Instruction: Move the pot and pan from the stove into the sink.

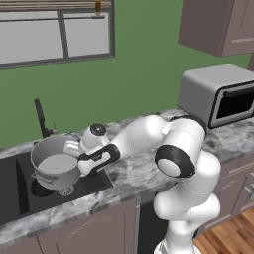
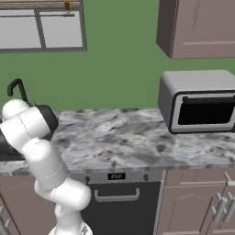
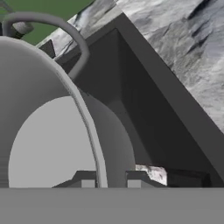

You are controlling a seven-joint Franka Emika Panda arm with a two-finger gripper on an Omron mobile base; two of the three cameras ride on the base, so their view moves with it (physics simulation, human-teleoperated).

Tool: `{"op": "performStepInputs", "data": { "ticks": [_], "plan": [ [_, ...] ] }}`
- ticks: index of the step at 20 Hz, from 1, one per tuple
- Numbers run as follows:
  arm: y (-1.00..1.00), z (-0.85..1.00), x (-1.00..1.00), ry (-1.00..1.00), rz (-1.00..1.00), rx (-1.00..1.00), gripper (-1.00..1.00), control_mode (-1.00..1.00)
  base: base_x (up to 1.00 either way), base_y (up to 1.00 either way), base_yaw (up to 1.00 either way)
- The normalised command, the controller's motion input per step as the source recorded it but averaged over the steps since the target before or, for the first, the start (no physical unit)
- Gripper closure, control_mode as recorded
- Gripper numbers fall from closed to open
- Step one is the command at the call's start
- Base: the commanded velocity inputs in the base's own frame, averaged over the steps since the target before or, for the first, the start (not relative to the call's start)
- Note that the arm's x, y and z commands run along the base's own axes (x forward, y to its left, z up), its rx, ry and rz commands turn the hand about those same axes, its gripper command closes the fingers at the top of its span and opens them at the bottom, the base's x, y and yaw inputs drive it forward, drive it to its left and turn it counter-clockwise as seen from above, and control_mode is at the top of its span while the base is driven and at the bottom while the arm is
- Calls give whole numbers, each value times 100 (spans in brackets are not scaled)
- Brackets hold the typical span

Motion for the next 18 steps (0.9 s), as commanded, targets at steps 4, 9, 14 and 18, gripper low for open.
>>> {"op": "performStepInputs", "data": {
  "ticks": [4, 9, 14, 18],
  "plan": [
    [21, -9, 10, 0, 0, 0, 100, -100, 0, 0, 0],
    [4, -2, 3, 0, 0, 0, 100, -100, 0, 0, 0],
    [20, -17, 18, 0, 0, 0, 100, -100, 0, 0, 0],
    [22, -27, 21, 1, 0, -3, 100, -100, 0, 0, 0]
  ]
}}
